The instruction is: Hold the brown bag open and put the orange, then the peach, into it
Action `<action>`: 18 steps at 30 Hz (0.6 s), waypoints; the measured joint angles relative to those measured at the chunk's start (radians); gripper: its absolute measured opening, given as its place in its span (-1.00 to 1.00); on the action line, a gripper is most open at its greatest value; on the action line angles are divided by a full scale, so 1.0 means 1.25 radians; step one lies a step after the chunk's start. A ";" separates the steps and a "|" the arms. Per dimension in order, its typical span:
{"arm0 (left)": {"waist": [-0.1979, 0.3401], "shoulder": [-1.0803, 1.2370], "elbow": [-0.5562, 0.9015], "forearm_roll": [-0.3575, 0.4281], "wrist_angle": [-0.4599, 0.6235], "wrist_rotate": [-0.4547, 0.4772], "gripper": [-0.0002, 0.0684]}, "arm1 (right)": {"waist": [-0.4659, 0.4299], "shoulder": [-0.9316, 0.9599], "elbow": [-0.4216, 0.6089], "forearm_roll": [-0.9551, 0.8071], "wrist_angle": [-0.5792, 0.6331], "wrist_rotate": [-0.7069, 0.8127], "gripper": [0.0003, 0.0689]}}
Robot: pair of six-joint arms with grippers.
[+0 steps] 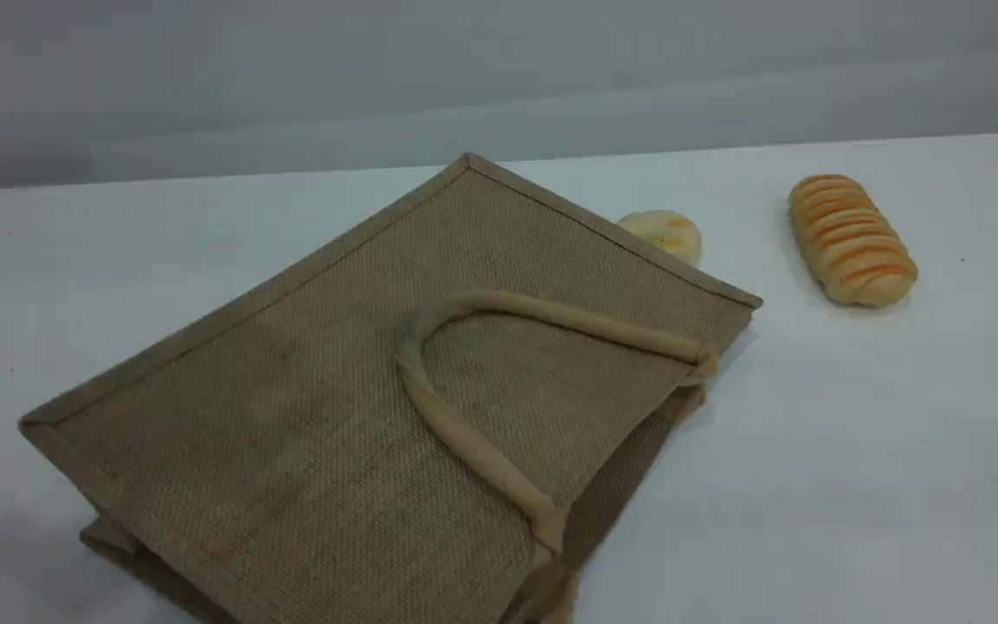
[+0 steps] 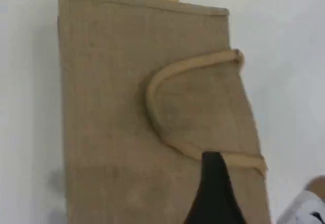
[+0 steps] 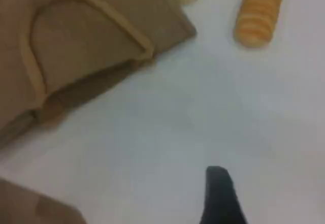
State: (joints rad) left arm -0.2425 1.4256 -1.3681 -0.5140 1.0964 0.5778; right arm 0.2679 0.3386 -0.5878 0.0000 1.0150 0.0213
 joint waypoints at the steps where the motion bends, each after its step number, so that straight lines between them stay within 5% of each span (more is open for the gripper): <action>1: 0.000 -0.008 0.000 0.000 0.013 -0.007 0.34 | 0.000 -0.028 0.010 0.000 -0.005 0.000 0.10; 7: -0.001 -0.037 0.001 0.000 0.086 -0.062 0.34 | 0.000 -0.168 0.062 0.000 0.028 0.000 0.10; 18: -0.001 -0.179 0.135 0.034 0.100 -0.117 0.34 | 0.000 -0.176 0.067 0.000 0.039 0.000 0.10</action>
State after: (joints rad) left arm -0.2434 1.2013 -1.1994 -0.4713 1.2218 0.4310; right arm 0.2679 0.1190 -0.5044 0.0000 1.0637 0.0213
